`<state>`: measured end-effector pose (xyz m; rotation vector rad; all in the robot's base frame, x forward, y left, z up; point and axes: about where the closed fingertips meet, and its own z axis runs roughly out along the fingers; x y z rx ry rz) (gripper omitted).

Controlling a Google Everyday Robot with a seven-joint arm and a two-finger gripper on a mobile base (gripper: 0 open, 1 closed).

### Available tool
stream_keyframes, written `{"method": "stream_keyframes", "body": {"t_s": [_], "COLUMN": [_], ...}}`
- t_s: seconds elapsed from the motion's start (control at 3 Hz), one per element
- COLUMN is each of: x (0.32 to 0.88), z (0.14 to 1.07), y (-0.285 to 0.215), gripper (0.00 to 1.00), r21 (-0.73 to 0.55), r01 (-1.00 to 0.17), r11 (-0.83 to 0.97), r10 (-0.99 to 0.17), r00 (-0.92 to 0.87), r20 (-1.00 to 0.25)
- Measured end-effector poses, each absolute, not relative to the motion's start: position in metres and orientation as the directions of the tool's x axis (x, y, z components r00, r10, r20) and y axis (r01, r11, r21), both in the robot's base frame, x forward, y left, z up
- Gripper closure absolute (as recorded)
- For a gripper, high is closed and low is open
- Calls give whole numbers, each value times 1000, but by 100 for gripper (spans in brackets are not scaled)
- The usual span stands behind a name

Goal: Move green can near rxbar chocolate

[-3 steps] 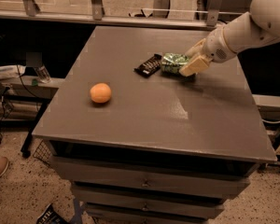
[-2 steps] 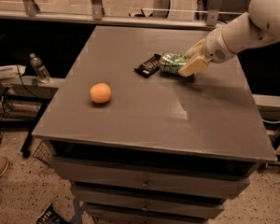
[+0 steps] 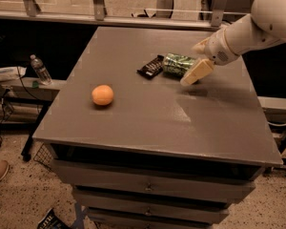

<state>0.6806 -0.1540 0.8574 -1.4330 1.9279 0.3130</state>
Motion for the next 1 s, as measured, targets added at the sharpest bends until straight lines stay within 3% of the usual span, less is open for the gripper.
{"method": "stream_keyframes", "body": {"t_s": [0.33, 1.0], "x": [681, 654], "z": [857, 914], "y": [-153, -183], "gripper": [0, 0], "r21": [-212, -383], "r01": [-911, -836], "r11": [354, 392], "r10": [-743, -836], "r00": [-137, -150], "r20": [-655, -528]}}
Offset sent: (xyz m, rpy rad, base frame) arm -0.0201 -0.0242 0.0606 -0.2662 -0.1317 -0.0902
